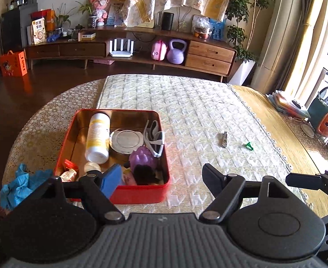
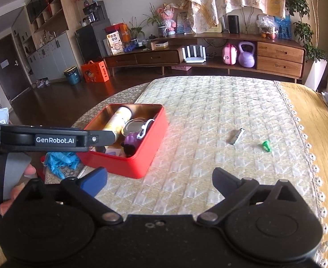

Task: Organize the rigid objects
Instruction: 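Withdraw both tools from the tin back over the bed, then grasp the silver nail clipper with the left tool while the right tool grasps the green toy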

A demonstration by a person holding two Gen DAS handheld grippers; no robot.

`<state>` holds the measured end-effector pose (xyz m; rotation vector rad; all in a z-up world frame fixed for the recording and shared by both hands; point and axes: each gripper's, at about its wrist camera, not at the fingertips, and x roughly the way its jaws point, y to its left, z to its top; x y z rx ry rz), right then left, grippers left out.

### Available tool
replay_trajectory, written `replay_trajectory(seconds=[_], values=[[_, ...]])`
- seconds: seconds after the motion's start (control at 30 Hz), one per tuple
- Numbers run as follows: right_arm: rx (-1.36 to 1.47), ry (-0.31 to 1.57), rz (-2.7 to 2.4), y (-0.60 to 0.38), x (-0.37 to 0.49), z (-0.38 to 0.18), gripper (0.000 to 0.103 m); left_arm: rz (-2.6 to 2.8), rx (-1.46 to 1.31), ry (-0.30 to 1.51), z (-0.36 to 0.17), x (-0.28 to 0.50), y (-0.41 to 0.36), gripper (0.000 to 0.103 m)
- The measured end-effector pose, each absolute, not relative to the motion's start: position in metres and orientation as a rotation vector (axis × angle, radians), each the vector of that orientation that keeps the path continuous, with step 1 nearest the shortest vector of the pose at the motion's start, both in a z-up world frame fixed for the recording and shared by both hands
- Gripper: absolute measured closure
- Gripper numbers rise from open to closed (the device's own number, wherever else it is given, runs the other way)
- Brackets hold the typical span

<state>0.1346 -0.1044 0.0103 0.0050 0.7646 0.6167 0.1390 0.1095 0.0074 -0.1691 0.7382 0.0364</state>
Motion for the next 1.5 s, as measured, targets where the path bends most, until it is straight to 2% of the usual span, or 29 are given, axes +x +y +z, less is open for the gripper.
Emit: replay_trajectory(seconds=[0.1, 0.67, 0.93, 1.07, 1.2, 1.33, 1.47, 1.5], values=[[0.0, 0.754, 0.59, -0.123, 0.137, 0.007, 0.001, 0.0, -0.167, 0.743, 0.004, 0.147, 0.091, 0.02], [-0.049, 0.768, 0.516, -0.202, 0.204, -0.035, 0.0, -0.118, -0.13, 0.813, -0.034, 0.243, 0.002, 0.02], [-0.087, 0.76, 0.533, -0.206, 0.249, -0.062, 0.006, -0.112, -0.103, 0.831, -0.059, 0.296, -0.015, 0.02], [-0.08, 0.771, 0.54, -0.206, 0.271, -0.075, 0.012, -0.112, -0.076, 0.841, -0.075, 0.317, -0.024, 0.02], [-0.096, 0.778, 0.547, -0.2, 0.286, -0.088, 0.023, -0.11, -0.07, 0.845, -0.089, 0.335, -0.03, 0.02], [-0.104, 0.786, 0.543, -0.195, 0.299, -0.101, 0.029, -0.103, -0.067, 0.859, -0.102, 0.352, -0.036, 0.02], [-0.101, 0.788, 0.531, -0.192, 0.308, -0.111, 0.044, -0.107, -0.04, 0.856, -0.111, 0.362, -0.04, 0.021], [-0.103, 0.787, 0.531, -0.191, 0.31, -0.113, 0.05, -0.11, -0.034, 0.856, -0.113, 0.364, -0.041, 0.028]])
